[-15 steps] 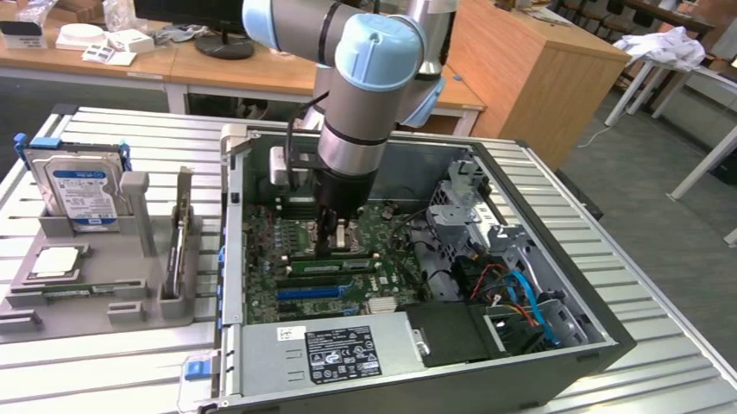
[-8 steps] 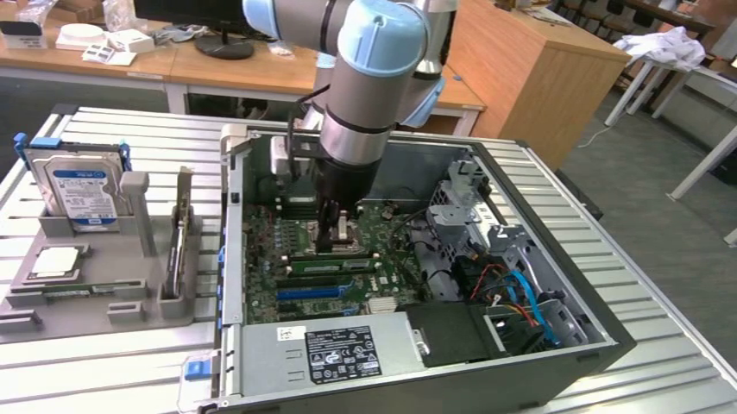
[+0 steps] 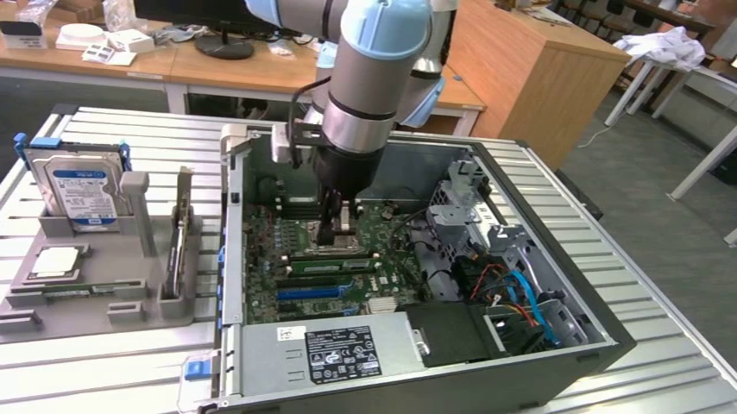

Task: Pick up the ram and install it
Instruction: 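Press down the ram until it locks into place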

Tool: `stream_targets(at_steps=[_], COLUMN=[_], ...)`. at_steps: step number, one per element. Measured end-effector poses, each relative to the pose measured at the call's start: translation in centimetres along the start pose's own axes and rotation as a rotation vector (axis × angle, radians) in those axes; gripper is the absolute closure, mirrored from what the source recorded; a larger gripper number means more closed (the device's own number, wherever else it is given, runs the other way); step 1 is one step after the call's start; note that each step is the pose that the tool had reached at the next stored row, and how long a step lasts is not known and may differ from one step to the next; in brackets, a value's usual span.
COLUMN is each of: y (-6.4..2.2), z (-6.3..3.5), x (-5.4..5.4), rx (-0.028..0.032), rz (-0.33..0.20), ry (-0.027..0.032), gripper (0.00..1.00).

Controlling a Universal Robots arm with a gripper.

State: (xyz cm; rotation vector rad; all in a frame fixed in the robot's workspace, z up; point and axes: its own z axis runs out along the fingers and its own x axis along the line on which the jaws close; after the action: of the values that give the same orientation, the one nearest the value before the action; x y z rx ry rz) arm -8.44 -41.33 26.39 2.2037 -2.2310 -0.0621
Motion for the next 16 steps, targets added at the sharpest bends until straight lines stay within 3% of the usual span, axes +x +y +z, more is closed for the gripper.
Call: stream_targets(at_steps=[16], y=[0.08], z=[-2.50], x=[-0.1], rx=[0.0000], rz=[0.000], ry=[-0.0001], gripper=[0.89])
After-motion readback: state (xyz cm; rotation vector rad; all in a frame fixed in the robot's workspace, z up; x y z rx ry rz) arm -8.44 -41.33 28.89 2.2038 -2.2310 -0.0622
